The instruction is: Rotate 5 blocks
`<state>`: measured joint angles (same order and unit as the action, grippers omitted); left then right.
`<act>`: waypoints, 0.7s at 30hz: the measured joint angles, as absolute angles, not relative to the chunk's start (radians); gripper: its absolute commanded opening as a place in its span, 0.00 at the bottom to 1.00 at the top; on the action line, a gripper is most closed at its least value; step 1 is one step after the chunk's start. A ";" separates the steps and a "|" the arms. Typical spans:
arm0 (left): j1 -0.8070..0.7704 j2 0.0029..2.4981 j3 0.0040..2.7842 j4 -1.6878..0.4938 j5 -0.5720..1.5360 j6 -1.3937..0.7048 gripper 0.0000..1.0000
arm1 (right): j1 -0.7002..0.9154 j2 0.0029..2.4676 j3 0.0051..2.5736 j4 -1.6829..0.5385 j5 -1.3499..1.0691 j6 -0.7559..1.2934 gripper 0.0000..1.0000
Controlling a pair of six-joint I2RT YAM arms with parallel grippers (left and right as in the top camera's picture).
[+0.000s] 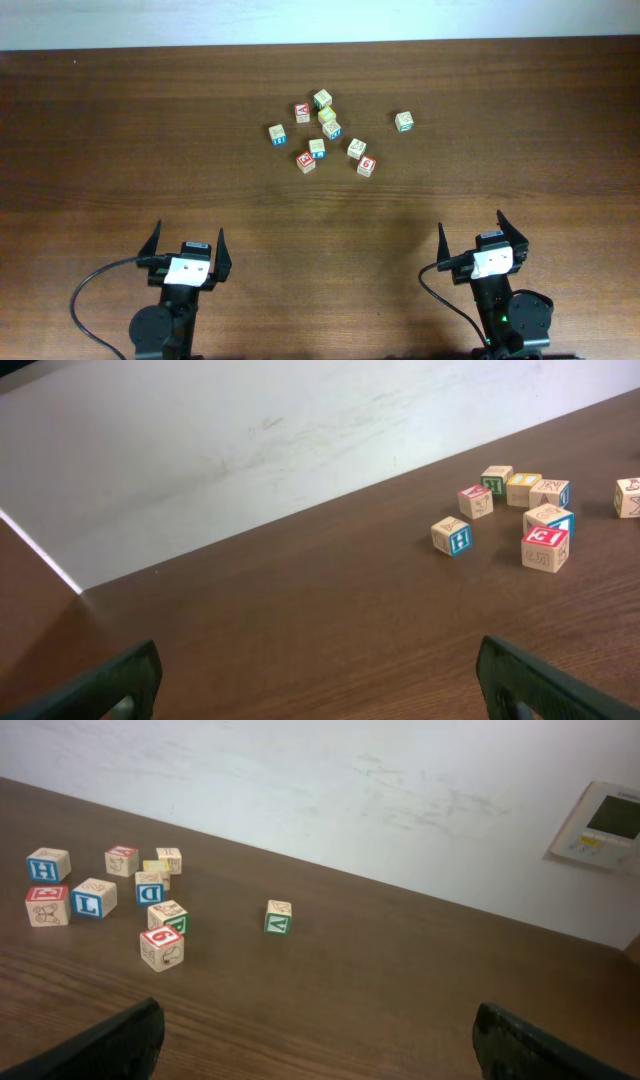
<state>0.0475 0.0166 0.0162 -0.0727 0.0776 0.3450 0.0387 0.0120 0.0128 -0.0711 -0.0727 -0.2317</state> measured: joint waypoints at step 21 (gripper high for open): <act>0.047 0.016 0.016 -0.056 0.078 0.345 0.99 | 0.039 0.012 0.013 -0.071 -0.073 -0.231 0.98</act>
